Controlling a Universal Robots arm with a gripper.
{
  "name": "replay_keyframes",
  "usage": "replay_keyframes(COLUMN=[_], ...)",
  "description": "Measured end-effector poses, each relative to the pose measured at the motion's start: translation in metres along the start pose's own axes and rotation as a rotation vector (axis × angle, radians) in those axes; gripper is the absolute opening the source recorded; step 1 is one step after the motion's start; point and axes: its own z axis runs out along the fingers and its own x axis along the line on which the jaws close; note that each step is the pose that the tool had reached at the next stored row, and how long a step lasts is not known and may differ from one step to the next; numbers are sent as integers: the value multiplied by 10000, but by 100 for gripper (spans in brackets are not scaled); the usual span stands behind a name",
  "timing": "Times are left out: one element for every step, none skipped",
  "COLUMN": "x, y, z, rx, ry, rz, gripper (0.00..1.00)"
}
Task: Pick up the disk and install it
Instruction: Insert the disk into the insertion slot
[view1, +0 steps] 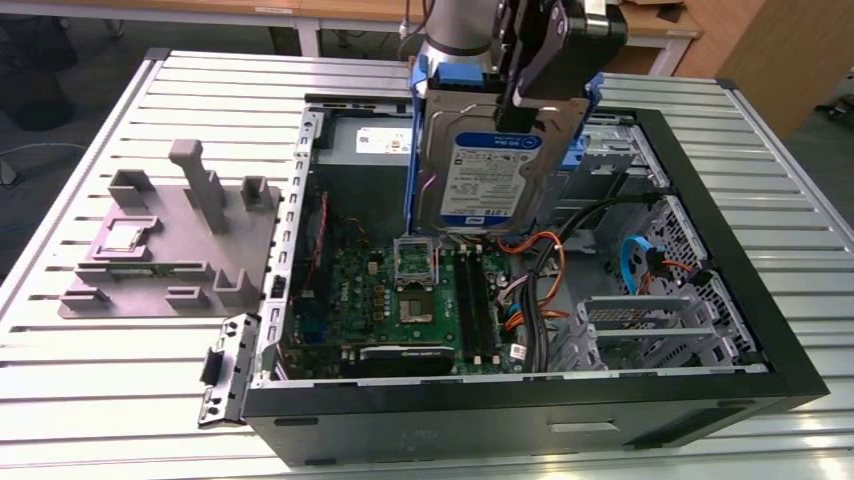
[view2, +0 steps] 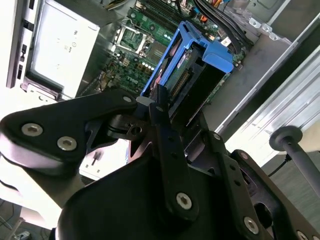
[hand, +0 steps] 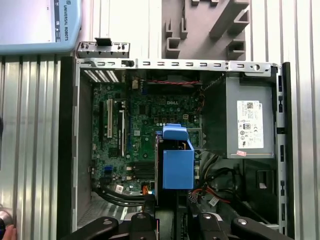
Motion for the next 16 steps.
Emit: replay_keyframes(x=[15, 31, 46, 61, 75, 89, 102, 115, 127, 139, 151, 164, 174, 179, 180, 181], y=[0, 0, -1, -1, -1, -1, -2, -2, -2, -2, -2, -2, -2, -2, -4, -8], z=[0, 0, -1, -1, -2, -3, -3, -3, -3, -3, -4, -4, -4, -4, -4, -5], rx=[0, 0, 0, 0, 0, 0, 0, 0, 0, 0, 0, 0, 0, 0, 1, 0], ry=[0, -1, -1, -1, -1, 0, 1, 0, 0, 0, -1, -1, -1, -1, -2, -1], rz=[0, -1, 0, 0, 0, 0, 0, 0, 0, 0, -1, 0, 0, 1, 2, 2], gripper=[35, 35, 35, 35, 35, 35, 35, 35, 35, 35, 35, 35, 35, 35, 35, 35])
